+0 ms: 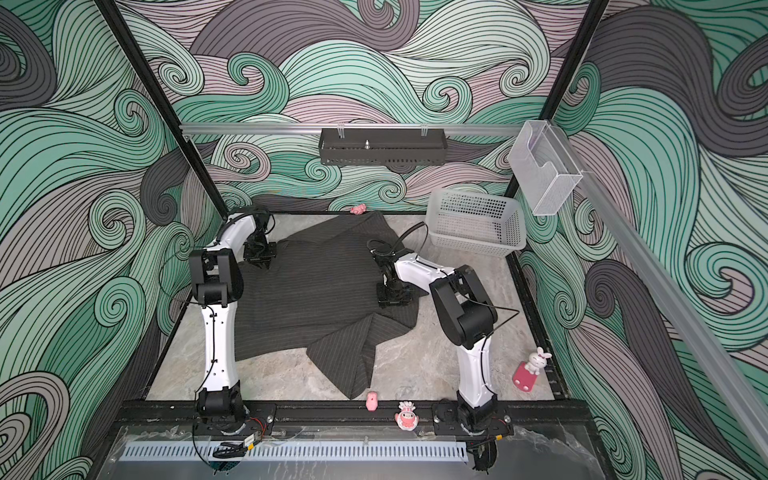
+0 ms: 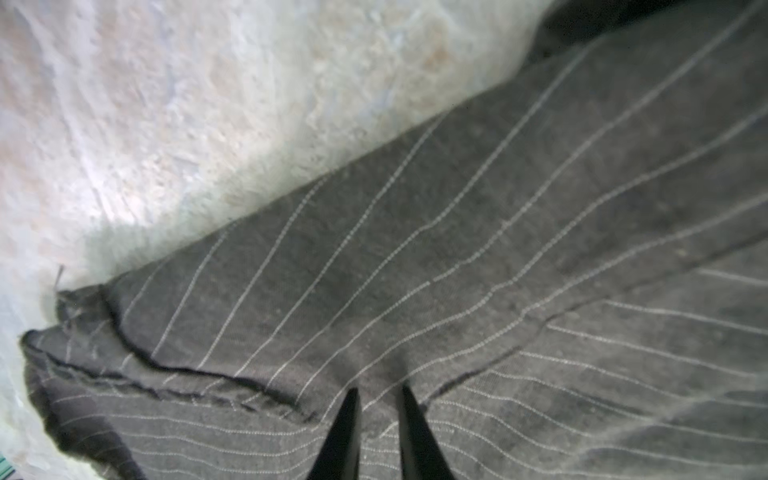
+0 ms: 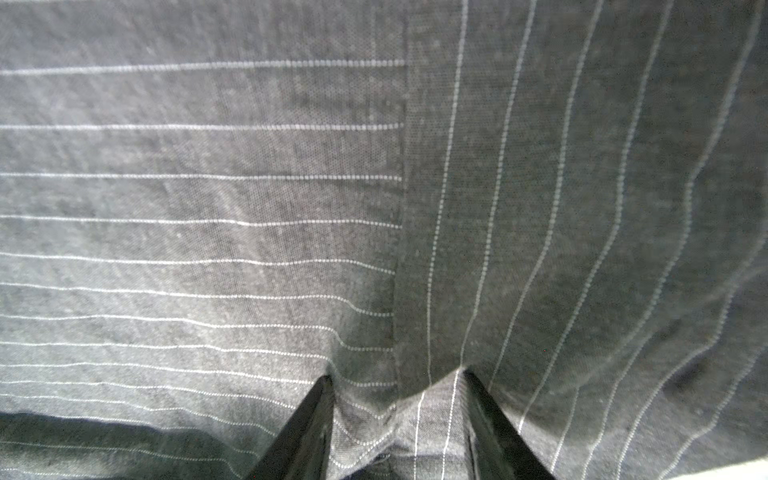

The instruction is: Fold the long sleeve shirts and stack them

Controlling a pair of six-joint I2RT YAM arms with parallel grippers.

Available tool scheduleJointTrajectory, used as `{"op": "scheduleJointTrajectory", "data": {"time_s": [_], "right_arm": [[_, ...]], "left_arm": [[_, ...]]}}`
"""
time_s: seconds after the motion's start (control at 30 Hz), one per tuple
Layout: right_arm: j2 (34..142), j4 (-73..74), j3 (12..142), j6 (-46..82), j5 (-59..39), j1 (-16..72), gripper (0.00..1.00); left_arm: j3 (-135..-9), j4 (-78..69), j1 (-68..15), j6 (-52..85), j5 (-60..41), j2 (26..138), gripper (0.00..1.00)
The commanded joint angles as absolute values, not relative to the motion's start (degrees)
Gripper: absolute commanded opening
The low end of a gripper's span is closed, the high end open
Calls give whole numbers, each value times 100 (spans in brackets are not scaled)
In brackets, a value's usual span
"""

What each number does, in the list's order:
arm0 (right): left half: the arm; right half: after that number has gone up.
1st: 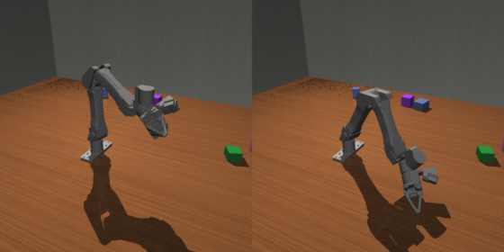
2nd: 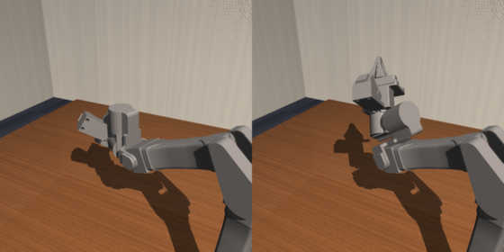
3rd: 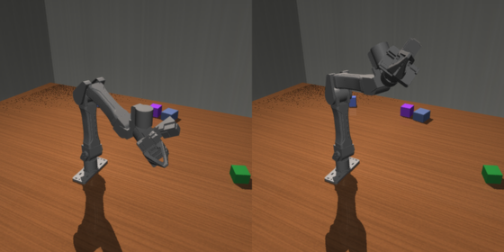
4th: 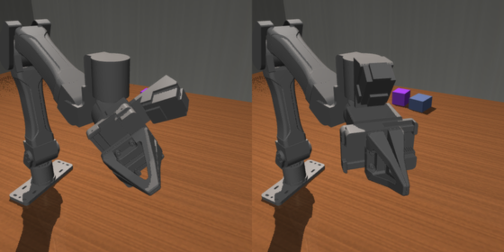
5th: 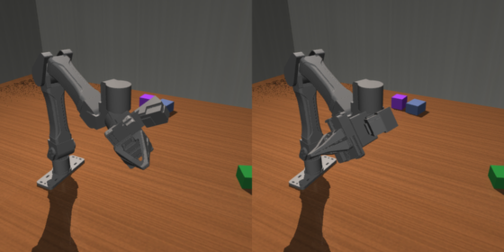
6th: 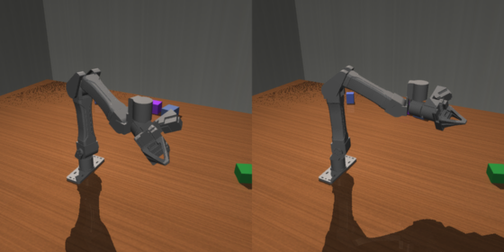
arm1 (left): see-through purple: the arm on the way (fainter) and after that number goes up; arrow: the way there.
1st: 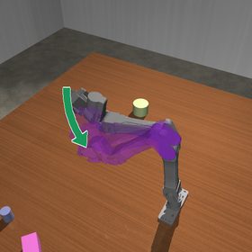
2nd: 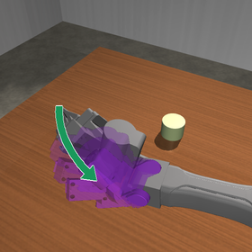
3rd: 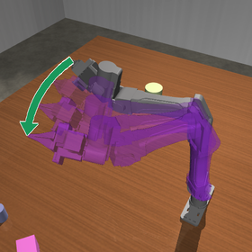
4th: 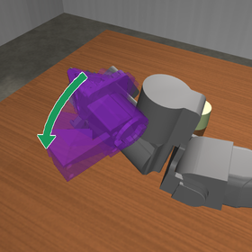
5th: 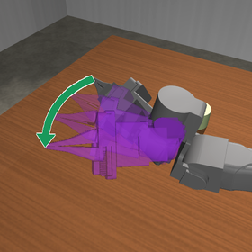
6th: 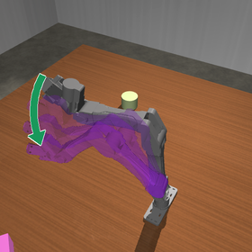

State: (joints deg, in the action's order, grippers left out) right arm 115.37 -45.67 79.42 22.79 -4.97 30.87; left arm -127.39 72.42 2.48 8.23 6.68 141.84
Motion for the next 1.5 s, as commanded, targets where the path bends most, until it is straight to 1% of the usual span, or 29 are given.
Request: {"op": "scheduleJointTrajectory", "data": {"time_s": [0.0, 0.03, 0.13, 0.2, 0.27, 0.4, 0.5, 0.6, 0.73, 0.93, 1.2, 1.37, 1.47], "right_arm": [[11910, -4807, 7755, 2229, -554, 3056, 50], [11916, -4804, 7761, 2231, -563, 3059, 50], [11922, -4812, 7757, 2232, -580, 3059, 50], [11942, -4809, 7753, 2229, -584, 3056, 50], [11941, -4808, 7770, 2232, -591, 3058, 50], [11948, -4824, 7778, 2223, -597, 3059, 50], [11949, -4821, 7778, 2223, -602, 3058, 50], [11940, -4821, 7778, 2216, -615, 3059, 50], [11942, -4826, 7749, 2206, -589, 3058, 50], [11968, -4829, 7742, 2192, -563, 3059, 50], [11988, -4892, 7734, 2186, -503, 3050, 50], [11970, -4963, 7743, 2177, -484, 3043, 50], [11916, -5043, 7765, 2170, -445, 3048, 50]], "left_arm": [[-12960, 7460, 220, 768, 715, 14368, 17], [-12966, 7483, 220, 768, 695, 14382, 18], [-12950, 7566, 211, 754, 450, 14345, 29], [-12852, 7578, 202, 726, 267, 14263, 33], [-12666, 7514, 185, 702, 109, 14146, 35], [-12533, 7459, 184, 675, 45, 14160, 35], [-12752, 7599, 185, 714, 273, 14385, 33], [-12985, 7654, 219, 781, 538, 14543, 27], [-13102, 7645, 253, 791, 647, 14555, 17], [-13170, 7638, 307, 786, 701, 14412, 7], [-13587, 7665, 412, 700, 825, 14142, 6], [-14057, 7432, 481, 610, 1045, 14268, 6], [-14622, 7329, 580, 527, 1118, 14497, 6]]}}
